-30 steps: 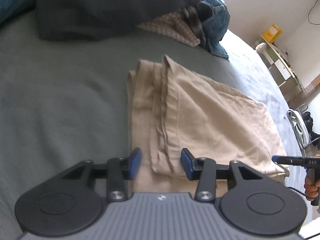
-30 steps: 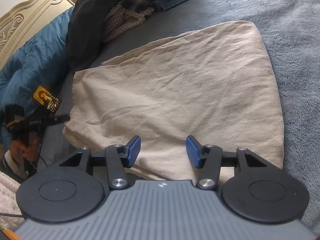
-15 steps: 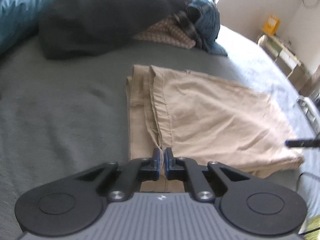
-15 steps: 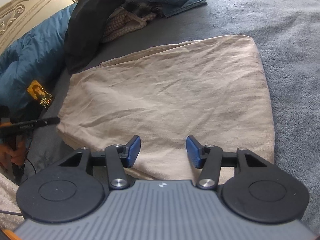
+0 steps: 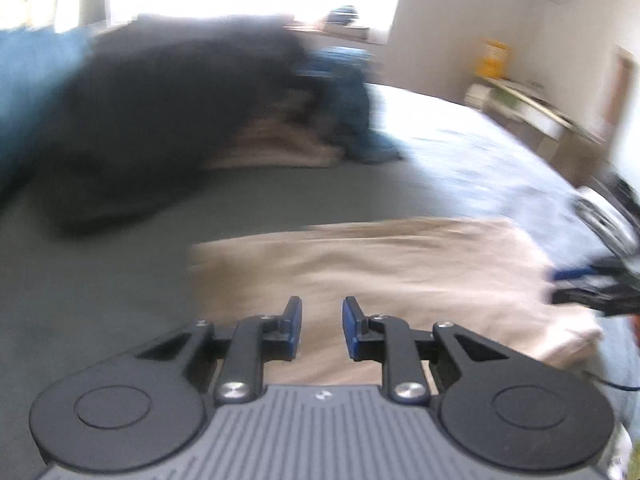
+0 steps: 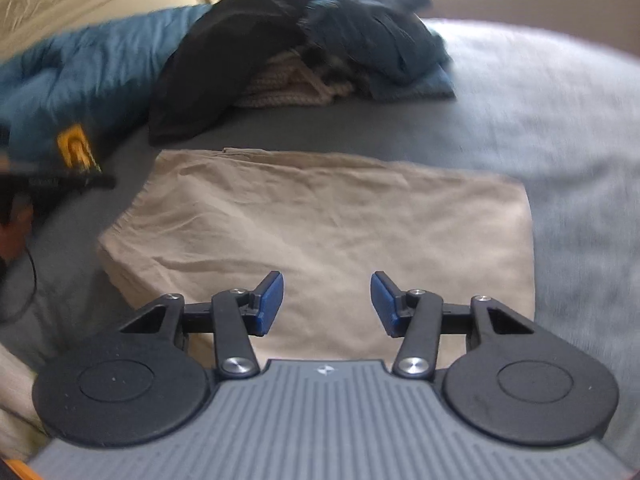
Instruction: Fold clothes
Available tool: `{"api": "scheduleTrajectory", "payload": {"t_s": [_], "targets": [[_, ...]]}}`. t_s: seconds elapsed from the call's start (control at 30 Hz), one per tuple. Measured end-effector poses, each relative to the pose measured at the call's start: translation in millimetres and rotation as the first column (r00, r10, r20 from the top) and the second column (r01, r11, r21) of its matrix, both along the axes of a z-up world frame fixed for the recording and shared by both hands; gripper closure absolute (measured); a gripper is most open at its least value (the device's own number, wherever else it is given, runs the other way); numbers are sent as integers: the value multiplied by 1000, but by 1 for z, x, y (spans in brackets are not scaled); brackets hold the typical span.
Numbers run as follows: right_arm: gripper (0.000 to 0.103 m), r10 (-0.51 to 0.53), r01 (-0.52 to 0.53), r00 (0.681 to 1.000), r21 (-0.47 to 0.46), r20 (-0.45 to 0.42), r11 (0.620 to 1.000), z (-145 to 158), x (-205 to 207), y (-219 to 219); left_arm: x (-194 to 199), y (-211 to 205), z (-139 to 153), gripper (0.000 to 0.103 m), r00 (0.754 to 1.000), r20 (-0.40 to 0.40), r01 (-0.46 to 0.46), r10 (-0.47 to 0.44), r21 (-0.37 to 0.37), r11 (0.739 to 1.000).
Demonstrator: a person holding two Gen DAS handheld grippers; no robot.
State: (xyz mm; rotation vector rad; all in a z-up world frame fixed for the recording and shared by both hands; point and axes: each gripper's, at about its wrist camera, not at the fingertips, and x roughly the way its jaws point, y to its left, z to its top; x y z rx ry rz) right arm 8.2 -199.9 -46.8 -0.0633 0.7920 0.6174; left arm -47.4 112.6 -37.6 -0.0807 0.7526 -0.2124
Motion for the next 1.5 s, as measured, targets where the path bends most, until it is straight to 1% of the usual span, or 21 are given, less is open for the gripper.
{"api": "scheduleTrajectory", "payload": {"t_s": [0.07,0.1,0.17,0.2,0.27,0.37,0.43,0.53,0.6,0.63,0.7,0.83,0.97,1.0,1.03,1.1,1.13,1.27,1.37,1.43,1.5], "targets": [[56,48,-46,998,-52,44,998,-6,-2,15,10,-32,-12,78,993,3,118,-118,20,993],[56,72,-67,996,-88,46,994,-12,-3,22,13,-45,-23,76,986,-28,163,-162,49,985],[57,109,-103,994,-188,19,977,-29,-8,30,18,-63,-48,77,972,-123,215,-199,134,967],[57,118,-112,993,-210,15,971,-34,-11,29,17,-62,-52,78,971,-138,215,-195,146,966],[57,116,-110,993,-195,19,975,-34,-16,21,16,-55,-46,77,974,-127,203,-187,122,972],[57,90,-93,996,-160,-29,983,-24,-6,11,23,-46,-23,75,981,-84,179,-173,70,981],[58,72,-72,997,-112,-9,991,-18,2,10,33,-50,-14,73,979,-47,200,-199,14,980],[59,60,-60,998,-42,2,997,-16,15,16,53,-73,-26,71,963,-64,256,-260,-70,964],[61,83,-83,997,-59,5,995,-24,20,24,61,-83,-47,71,956,-101,269,-275,-69,961],[62,84,-83,996,-81,-1,993,-30,22,25,64,-83,-59,81,957,-118,261,-266,-59,964],[69,61,-63,998,-121,-19,991,-41,26,18,66,-64,-65,89,966,-125,214,-224,-89,973],[70,-91,90,996,-163,4,982,-37,30,-34,67,-9,-59,99,987,-138,72,-87,-106,992],[69,-271,267,962,-171,-2,948,-32,43,-82,72,29,-46,99,991,-122,-57,47,-77,995],[69,-287,285,958,-165,10,944,-29,45,-86,72,33,-41,94,991,-110,-77,70,-61,995],[69,-290,290,957,-148,27,945,-25,47,-86,71,33,-37,84,992,-94,-90,86,-39,995],[69,-257,261,965,-90,60,961,-14,51,-74,69,32,-28,68,993,-61,-101,99,-17,995],[70,-221,225,973,-70,64,972,-13,54,-64,69,27,-26,66,996,-46,-77,76,-28,997],[70,-38,39,998,-34,50,999,-21,65,-14,74,-10,-29,65,995,-41,89,-91,-39,995],[71,67,-65,997,-84,31,994,-41,73,13,78,-28,-44,65,989,-63,137,-135,20,990],[72,66,-57,996,-146,59,988,-50,83,14,84,-24,-54,69,991,-67,114,-112,19,993],[77,-11,21,997,-140,72,990,-48,99,-4,89,-15,-56,71,994,-74,77,-79,-35,996]]}}
